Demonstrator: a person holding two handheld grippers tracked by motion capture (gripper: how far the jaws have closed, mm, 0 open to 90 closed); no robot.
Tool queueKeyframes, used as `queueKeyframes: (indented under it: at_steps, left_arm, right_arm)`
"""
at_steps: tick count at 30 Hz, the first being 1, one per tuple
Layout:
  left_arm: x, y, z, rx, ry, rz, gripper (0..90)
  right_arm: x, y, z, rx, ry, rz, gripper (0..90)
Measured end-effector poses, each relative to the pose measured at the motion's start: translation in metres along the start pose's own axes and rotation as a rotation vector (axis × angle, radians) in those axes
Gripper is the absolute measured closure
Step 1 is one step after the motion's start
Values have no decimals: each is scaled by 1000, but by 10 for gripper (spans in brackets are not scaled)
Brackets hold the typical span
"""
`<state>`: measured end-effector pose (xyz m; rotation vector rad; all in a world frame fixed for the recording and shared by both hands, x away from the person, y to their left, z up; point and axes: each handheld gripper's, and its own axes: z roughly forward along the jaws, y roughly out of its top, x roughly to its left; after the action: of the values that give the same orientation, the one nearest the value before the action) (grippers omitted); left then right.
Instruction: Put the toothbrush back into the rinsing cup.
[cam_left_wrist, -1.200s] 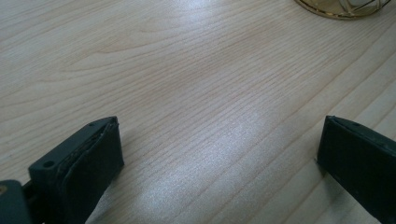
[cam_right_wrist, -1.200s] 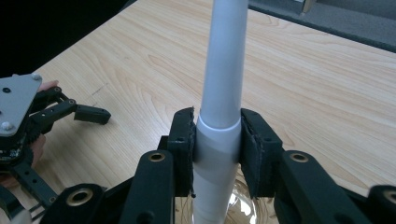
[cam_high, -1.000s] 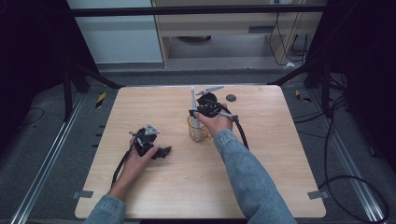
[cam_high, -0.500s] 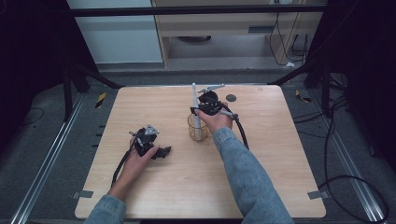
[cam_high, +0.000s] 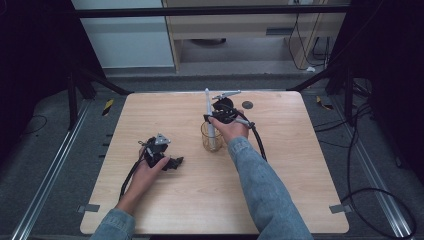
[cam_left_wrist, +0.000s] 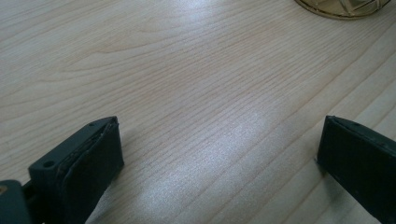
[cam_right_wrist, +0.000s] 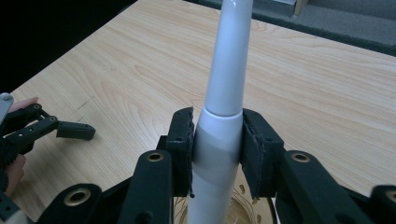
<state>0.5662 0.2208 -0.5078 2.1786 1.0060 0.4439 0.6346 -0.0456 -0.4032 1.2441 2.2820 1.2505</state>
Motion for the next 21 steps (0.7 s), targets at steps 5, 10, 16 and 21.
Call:
queueKeyframes:
  at_steps: [5,10,16,21]
  left_arm:
    - [0,0,0,1,1,0,0]
    - [0,0,0,-2,0,-3,0]
    - [0,0,0,-2,1,-3,0]
    - [0,0,0,-3,0,-3,0]
  right_arm:
    - [2,0,-2,-2,-1,-8,651]
    - [5,1,-6,-10,2,-15,649]
    - [4,3,-13,-18,-2,-16,648]
    - [4,4,-21,-22,-4,-24,650]
